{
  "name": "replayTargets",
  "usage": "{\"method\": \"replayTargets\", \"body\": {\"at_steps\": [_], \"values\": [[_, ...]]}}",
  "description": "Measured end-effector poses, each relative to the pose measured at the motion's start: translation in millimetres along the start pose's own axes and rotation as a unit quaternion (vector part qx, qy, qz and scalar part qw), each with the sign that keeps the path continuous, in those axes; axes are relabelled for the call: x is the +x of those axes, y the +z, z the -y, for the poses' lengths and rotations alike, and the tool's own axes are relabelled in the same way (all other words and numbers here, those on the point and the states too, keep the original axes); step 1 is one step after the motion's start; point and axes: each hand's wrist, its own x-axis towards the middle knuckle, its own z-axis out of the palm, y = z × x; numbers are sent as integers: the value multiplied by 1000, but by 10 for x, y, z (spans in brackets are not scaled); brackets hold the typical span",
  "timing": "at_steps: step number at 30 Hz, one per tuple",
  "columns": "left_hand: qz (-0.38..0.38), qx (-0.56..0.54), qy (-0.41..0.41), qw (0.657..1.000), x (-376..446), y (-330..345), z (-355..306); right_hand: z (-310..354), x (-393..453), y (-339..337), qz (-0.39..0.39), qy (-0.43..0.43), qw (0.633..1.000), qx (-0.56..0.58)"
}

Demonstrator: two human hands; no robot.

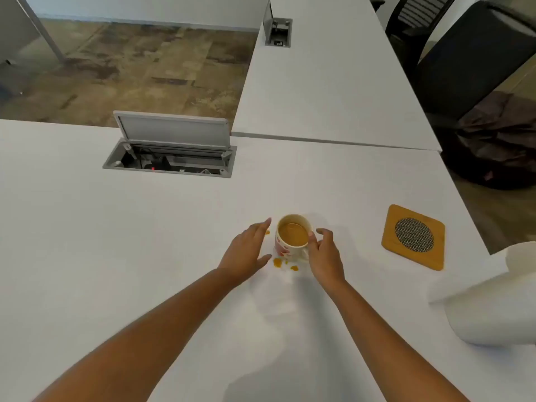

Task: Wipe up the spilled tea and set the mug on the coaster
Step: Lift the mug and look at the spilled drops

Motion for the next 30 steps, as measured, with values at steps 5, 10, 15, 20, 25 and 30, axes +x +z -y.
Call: {"method": "replayTargets", "body": {"at_steps": [5,10,15,20,25,30], "values": [[15,-9,52,998,327,-13,-190,-135,-50,58,12,21,999,27],[49,-73,37,995,465,42,-231,-220,-21,75,47,20,998,24],[97,-156,-6,983,508,96,-249,-252,51,60,87,54,993,54],[87,-192,-16,977,544,88,-234,-231,52,93,97,103,983,121],[53,-212,-25,976,481,80,-232,-110,-11,99,96,112,973,175],[15,-234,-53,971,349,24,-149,40,-125,133,99,77,978,166]]}}
